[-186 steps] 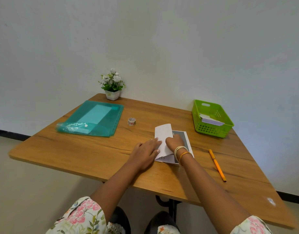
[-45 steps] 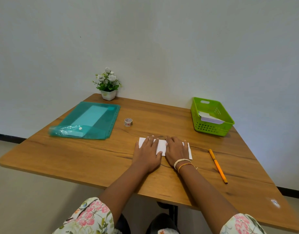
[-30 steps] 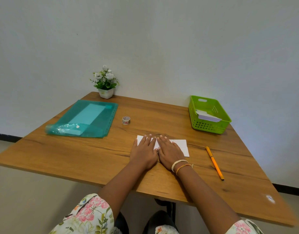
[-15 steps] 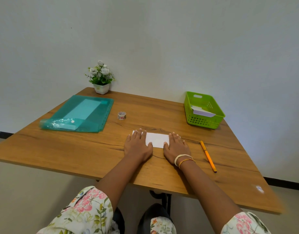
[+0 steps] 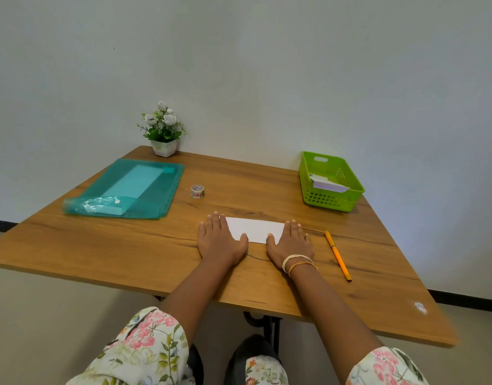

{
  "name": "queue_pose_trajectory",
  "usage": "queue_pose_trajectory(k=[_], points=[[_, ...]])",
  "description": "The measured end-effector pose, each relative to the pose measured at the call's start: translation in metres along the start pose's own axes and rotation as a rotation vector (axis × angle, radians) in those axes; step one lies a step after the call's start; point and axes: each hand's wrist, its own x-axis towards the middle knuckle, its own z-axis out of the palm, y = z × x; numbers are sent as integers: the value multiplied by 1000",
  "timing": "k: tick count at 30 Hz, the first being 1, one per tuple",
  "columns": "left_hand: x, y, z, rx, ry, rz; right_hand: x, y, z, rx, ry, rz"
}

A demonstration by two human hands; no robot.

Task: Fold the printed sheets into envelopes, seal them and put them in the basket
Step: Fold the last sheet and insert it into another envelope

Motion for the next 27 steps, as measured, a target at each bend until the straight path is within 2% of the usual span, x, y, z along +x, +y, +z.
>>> queue_pose_trajectory(k=[5, 8, 11, 13, 15, 18, 20, 27], points=[[-1, 1, -2, 166, 38, 50, 1, 0, 0, 3, -15, 6], [0, 1, -4, 203, 37, 289, 0, -1, -1, -15, -26, 1], [3, 1, -6, 156, -80, 478, -2, -3, -3, -83, -6, -5], [5, -1, -5, 130, -101, 486, -2, -5, -4, -147, 52, -94], [6, -2, -3, 126, -102, 483, -1, -9, -5, -173, 93, -278], [6, -2, -2, 122, -106, 469, 1, -15, -4, -117, 19, -451], [5, 0, -3, 103, -110, 448, 3, -15, -2, -57, -31, -443], [6, -5, -2, 55, -91, 305, 2, 4, -3, -7, -17, -229]])
